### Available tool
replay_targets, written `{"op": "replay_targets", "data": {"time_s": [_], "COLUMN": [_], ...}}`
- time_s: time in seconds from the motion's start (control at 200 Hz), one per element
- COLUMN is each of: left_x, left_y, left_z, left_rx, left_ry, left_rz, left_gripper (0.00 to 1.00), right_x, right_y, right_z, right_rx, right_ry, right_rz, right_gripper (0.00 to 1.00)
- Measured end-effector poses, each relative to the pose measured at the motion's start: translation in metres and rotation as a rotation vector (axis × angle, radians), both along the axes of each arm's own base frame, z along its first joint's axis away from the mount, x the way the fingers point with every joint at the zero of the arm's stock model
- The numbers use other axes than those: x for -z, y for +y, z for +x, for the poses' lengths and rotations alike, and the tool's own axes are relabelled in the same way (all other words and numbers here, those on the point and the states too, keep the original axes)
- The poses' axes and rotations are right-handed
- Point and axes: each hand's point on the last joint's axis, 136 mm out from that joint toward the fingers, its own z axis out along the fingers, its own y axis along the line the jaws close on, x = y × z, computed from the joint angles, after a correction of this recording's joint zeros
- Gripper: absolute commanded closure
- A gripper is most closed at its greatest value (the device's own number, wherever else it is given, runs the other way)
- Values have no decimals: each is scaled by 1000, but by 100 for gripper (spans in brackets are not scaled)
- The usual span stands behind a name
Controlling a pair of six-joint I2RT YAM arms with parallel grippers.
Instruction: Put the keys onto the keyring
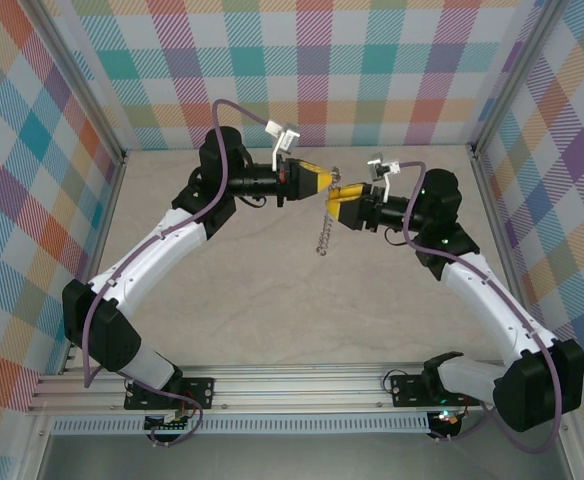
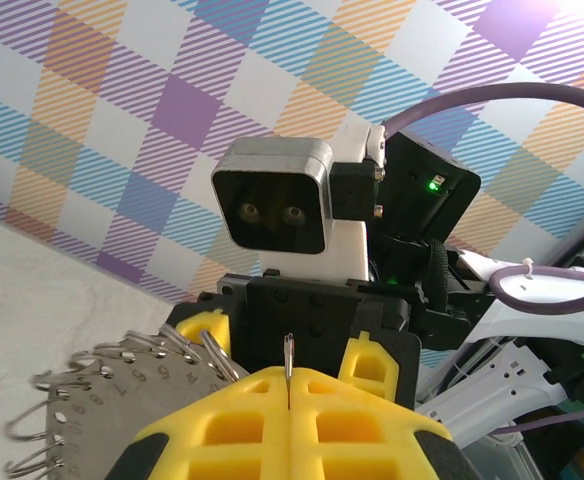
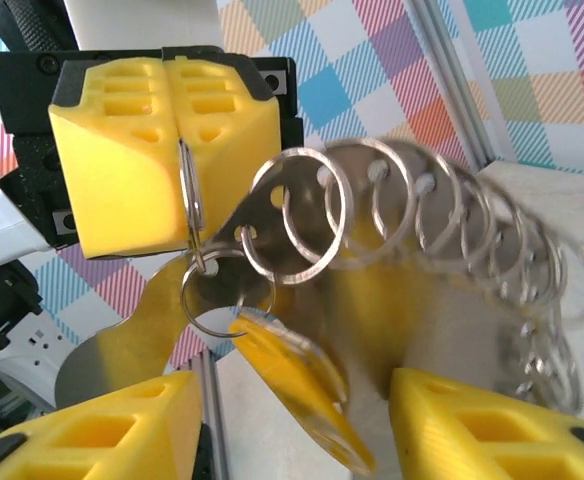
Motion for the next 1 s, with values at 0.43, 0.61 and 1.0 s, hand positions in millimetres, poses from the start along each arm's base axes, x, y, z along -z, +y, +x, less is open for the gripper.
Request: {"op": "replay_targets", "data": {"time_s": [0.43,0.61,1.0], "left_x": [-2,-1,9], "left_y": [-2,1,2], "left_z": [3,3,10], "left_rx": [-26,-83,-153], "left_ry": [-1,8,42], "left_rz": [-13,-45,-64], "left_gripper": [100,100,100], "right_x": [-5,-9,5], "right_y": [4,6,18], "right_z": [-2,-2,1], "right_rx": [-10,-11,-25], "right_ry": [-15,1,43], "right_rz": [13,32,12], "right_gripper": [100,100,100]}}
